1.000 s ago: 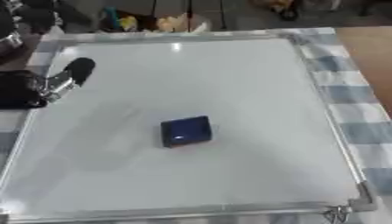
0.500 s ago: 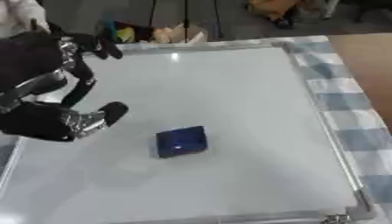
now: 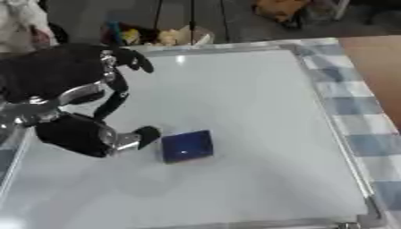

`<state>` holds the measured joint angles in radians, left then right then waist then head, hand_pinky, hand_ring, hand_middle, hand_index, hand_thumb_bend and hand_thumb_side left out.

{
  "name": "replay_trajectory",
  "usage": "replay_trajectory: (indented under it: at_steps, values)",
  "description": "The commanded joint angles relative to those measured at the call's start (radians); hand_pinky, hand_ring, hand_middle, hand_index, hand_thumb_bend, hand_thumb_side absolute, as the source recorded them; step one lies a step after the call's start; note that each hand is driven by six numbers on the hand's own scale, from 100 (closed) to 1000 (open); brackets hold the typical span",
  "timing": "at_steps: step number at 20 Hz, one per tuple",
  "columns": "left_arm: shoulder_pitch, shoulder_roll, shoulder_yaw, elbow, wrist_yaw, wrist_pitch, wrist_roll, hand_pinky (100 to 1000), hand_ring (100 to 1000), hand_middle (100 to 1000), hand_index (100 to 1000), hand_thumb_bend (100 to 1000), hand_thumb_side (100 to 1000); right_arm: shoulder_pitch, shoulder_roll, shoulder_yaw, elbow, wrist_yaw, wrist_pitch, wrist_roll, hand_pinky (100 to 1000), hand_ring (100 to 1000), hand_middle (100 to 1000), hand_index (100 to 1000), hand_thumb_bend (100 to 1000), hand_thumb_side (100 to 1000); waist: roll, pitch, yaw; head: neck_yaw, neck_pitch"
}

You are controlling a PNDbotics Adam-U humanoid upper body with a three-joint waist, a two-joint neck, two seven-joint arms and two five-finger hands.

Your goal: Wipe the whiteboard clean with a brush.

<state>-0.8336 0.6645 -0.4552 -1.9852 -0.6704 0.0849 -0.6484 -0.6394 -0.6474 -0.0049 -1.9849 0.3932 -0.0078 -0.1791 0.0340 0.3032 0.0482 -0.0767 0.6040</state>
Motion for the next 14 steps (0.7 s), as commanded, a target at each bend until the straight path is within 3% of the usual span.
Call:
replay_trajectory:
  at_steps: [1,3,8,14]
  values:
    - [-0.031,-0.012,-0.011,-0.015,-0.018,0.029,-0.028,670,841,790,202,467,868,-0.014,-0.014,-0.004,-0.015,-0.008,-0.003,0.003,817,861,817,873,111,1000,-0.003,-0.017,-0.002,0.009,-0.007]
    - [-0.041,-0.027,-0.022,-0.015,-0.027,0.056,-0.038,617,811,761,159,494,843,-0.013,-0.013,-0.004,-0.015,-0.010,-0.003,0.002,817,858,814,866,112,1000,-0.003,-0.016,-0.003,0.011,-0.001]
    - [-0.047,-0.049,-0.052,-0.015,-0.037,0.108,-0.009,588,801,745,109,552,833,-0.009,-0.012,-0.005,-0.015,-0.015,-0.001,-0.003,816,855,811,857,111,1000,-0.002,-0.015,-0.005,0.013,0.010]
    - [-0.055,-0.069,-0.074,-0.015,-0.067,0.118,-0.029,615,819,738,154,563,772,-0.009,-0.012,-0.002,-0.015,-0.019,0.001,-0.002,815,849,806,858,111,1000,-0.001,-0.014,-0.006,0.010,0.016]
